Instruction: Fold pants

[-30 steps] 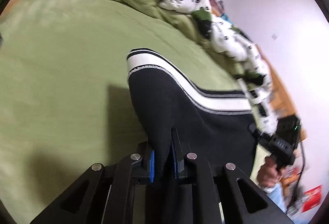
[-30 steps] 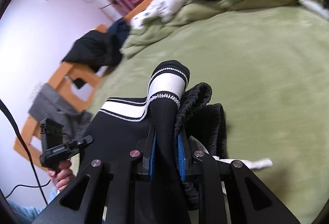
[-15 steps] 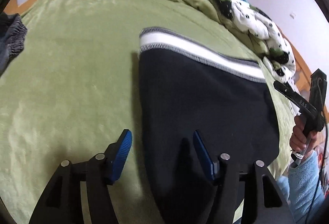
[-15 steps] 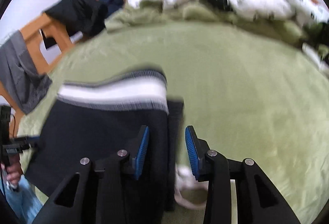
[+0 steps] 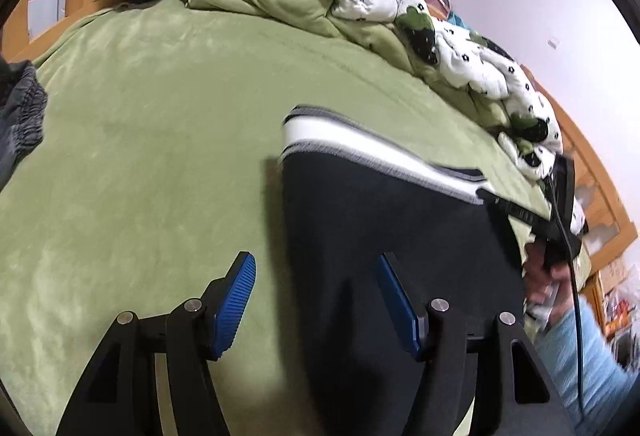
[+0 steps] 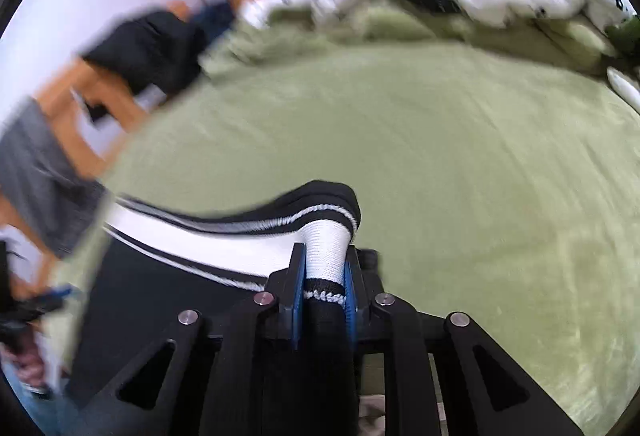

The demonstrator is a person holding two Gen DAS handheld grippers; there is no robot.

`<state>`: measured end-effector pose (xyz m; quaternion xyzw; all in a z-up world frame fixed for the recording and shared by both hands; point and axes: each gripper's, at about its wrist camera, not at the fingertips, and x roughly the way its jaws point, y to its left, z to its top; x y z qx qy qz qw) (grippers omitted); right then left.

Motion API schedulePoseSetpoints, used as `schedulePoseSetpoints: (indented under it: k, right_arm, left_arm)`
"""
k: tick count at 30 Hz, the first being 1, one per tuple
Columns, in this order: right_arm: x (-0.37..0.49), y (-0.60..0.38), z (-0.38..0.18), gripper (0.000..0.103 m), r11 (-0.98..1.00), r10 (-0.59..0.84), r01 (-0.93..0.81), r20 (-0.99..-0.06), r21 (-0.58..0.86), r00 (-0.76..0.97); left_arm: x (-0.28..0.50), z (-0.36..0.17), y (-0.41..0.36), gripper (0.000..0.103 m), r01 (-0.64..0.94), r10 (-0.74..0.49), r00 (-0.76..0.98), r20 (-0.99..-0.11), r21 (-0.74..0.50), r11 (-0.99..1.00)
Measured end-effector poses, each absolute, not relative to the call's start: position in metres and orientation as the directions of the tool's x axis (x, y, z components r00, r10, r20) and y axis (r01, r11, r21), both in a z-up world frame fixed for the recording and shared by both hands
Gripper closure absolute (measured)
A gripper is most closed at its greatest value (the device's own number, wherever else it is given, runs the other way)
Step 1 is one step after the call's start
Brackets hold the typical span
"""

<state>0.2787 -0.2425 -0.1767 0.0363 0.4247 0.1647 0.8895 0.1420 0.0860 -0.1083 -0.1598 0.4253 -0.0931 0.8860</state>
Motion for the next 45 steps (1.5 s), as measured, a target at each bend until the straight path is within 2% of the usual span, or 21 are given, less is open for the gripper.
schedulePoseSetpoints:
  k: [4,7,9,10,12,13,15,16,18,22,27,29,32,39,42,45]
  right_arm:
    - [0.278,-0.234,-0.161,0.077,0.953,0.285,-0.263,-0.742,0.15,0.607]
    - [0.263,-0.236,-0.132,0.075,0.961,0.27,-0.236,-0.684,0.145,0.678]
    - [0.256,-0.223,-0.117,0.075,0.948,0.306,-0.287,-0.645,0.138,0.7]
    - [0.256,-0.216,-0.115,0.075,0.944,0.316,-0.303,-0.637,0.134,0.703]
    - [0.258,-0.197,-0.122,0.075,0.928,0.336,-0.358,-0.634,0.099,0.697]
    - [0.266,-0.186,-0.137,0.075,0.928,0.307,-0.371,-0.653,0.043,0.692]
    - [0.286,-0.183,-0.173,0.077,0.939,0.23,-0.344,-0.718,-0.014,0.657]
    - [0.291,-0.188,-0.183,0.076,0.942,0.239,-0.334,-0.719,0.009,0.653]
    - [0.294,-0.203,-0.178,0.084,0.939,0.309,-0.326,-0.695,0.112,0.65]
    - [0.299,-0.201,-0.181,0.084,0.941,0.299,-0.323,-0.704,0.104,0.645]
    - [0.282,-0.202,-0.171,0.082,0.946,0.283,-0.312,-0.705,0.092,0.65]
    - [0.262,-0.206,-0.169,0.082,0.947,0.266,-0.315,-0.706,0.064,0.656]
    - [0.228,-0.215,-0.171,0.078,0.944,0.249,-0.33,-0.712,0.026,0.656]
    - [0.152,-0.246,-0.177,0.078,0.949,0.244,-0.314,-0.718,0.037,0.652]
    - [0.127,-0.254,-0.184,0.078,0.951,0.237,-0.307,-0.729,0.038,0.643]
    - [0.105,-0.259,-0.192,0.077,0.954,0.219,-0.298,-0.737,0.025,0.639]
  left_arm:
    - [0.158,-0.087,0.064,0.042,0.089,-0.281,0.682,-0.675,-0.305,0.948]
    - [0.182,-0.078,0.046,0.042,0.12,-0.283,0.7,-0.656,-0.282,0.952]
    - [0.199,-0.079,0.038,0.042,0.131,-0.288,0.706,-0.647,-0.281,0.951]
    - [0.21,-0.084,0.035,0.038,0.134,-0.285,0.709,-0.646,-0.273,0.953]
    - [0.232,-0.106,0.03,0.035,0.093,-0.211,0.697,-0.685,-0.205,0.974]
    - [0.244,-0.122,0.03,0.035,0.061,-0.17,0.666,-0.726,-0.174,0.983]
    - [0.254,-0.145,0.033,0.035,0.039,-0.169,0.631,-0.757,-0.187,0.982]
    - [0.251,-0.146,0.034,0.035,0.046,-0.177,0.65,-0.739,-0.194,0.98]
    - [0.248,-0.143,0.033,0.031,0.067,-0.19,0.655,-0.731,-0.195,0.979]
    - [0.245,-0.14,0.03,0.029,0.077,-0.201,0.633,-0.747,-0.197,0.977]
    - [0.203,-0.14,0.025,0.027,0.127,-0.251,0.552,-0.795,-0.218,0.968]
    - [0.177,-0.143,0.029,0.027,0.127,-0.244,0.555,-0.795,-0.209,0.97]
    - [0.134,-0.152,0.046,0.027,0.099,-0.277,0.539,-0.796,-0.267,0.959]
    - [0.05,-0.156,0.05,0.025,0.139,-0.298,0.533,-0.792,-0.266,0.954]
    - [0.028,-0.17,0.051,0.025,0.128,-0.347,0.471,-0.811,-0.326,0.936]
    - [0.006,-0.175,0.046,0.027,0.127,-0.283,0.494,-0.822,-0.254,0.959]
